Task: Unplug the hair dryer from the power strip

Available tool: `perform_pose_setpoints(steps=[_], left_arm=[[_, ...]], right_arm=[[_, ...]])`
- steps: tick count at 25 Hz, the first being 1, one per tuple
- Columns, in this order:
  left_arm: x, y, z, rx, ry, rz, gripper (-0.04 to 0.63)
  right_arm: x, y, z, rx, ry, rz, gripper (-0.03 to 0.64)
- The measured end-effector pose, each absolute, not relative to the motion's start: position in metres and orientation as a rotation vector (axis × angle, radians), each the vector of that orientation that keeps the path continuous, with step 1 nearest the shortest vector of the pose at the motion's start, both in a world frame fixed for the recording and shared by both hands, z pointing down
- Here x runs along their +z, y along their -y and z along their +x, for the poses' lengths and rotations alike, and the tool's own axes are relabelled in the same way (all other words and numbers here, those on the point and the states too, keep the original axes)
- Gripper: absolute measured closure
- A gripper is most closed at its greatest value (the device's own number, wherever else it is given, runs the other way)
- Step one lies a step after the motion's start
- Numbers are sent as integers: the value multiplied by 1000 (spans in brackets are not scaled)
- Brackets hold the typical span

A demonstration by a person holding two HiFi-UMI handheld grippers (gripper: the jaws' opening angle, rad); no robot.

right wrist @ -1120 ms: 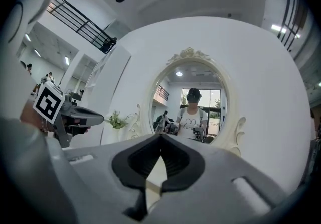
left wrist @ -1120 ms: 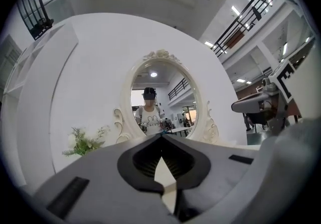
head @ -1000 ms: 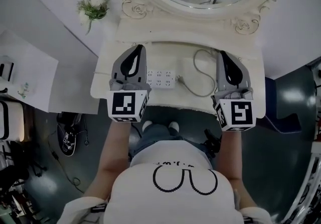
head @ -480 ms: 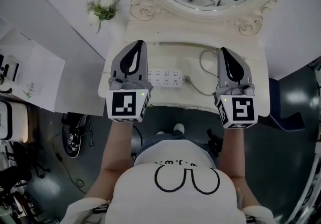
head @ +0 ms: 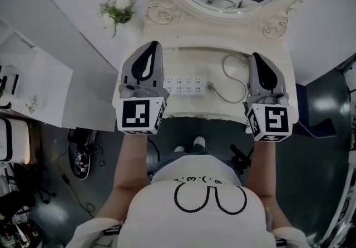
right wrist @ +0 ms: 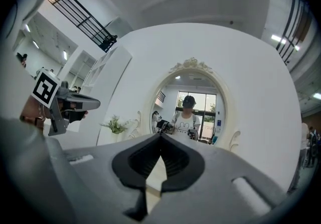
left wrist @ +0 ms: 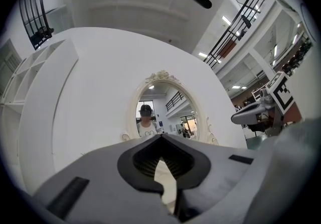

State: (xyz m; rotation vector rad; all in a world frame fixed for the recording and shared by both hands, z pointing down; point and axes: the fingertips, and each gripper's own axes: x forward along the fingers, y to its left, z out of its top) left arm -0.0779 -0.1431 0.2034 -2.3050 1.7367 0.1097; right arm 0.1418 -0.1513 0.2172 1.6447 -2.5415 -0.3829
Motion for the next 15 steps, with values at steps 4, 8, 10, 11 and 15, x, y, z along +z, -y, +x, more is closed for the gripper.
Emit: perform_pose_setpoints(steps=[4,8,10,11,15], left_arm=[[200,138,-83,117,-1709,-2324,597],[202,135,-87,127,-1703,-2340,597],[202,134,-86,134,-1700,-2344,597],[202,134,-85,136,-1696,-2348,597],[202,131,-79,135,-1673,-2364,597]], right_arm=[[213,144,143,-394,2517,1674,620],[213,136,139,-394,2505,1669,620],[215,133,139,-393,2496,1665,620],[216,132,140,-393,2490,1665,620],[215,127,145,-394,2475,1678,620]])
